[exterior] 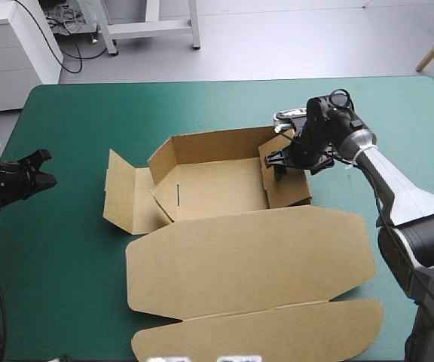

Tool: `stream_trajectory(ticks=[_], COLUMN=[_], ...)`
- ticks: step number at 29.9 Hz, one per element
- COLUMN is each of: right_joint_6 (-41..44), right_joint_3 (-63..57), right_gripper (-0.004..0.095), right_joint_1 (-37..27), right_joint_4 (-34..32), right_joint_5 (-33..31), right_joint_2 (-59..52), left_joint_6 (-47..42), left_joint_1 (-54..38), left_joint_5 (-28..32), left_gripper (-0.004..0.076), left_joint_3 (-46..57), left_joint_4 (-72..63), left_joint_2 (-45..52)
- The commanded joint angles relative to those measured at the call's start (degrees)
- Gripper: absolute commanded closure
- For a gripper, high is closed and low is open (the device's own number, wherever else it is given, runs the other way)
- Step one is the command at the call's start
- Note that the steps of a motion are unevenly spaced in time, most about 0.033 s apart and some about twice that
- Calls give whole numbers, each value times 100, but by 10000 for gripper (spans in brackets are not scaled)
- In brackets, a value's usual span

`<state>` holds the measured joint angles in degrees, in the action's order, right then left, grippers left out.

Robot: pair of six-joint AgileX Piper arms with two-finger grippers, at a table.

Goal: Fold the box

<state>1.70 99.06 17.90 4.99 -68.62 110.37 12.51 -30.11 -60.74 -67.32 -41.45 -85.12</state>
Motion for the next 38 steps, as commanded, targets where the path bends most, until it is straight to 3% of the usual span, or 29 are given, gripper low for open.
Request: stream_trajectory(ticks=[1, 5, 9, 11, 20, 29, 38], right_joint_6=[51, 112, 80, -29, -76, -309, -824], right_joint_3=[140, 140, 103, 103, 472, 882, 882], right_gripper=[172, 387, 786, 923, 912, 912, 912], right_joint_1=[12, 12, 12, 12, 2, -7, -7], right_joint_4=[9, -7, 5, 5, -7, 42, 1055], right_joint_5=[70, 7, -36, -36, -36, -36, -36], right_joint_2=[-297, -247, -146, -136, -510, -1577, -2099], left_joint_6=[-47, -47, -47, -47, -47, -37, 285], left_joint_1=[-11, -11, -11, -11, -11, -11, -11], left_joint_5=[38, 38, 38, 38, 34, -28, -18], left_gripper=[734, 734, 734, 734, 734, 734, 711], left_joint_3=[-129, -129, -129, -129, -129, -129, -129], left_joint_4=[-287, -287, -287, -287, -265, -107, -107], left_joint_2=[226, 226, 226, 226, 226, 226, 226])
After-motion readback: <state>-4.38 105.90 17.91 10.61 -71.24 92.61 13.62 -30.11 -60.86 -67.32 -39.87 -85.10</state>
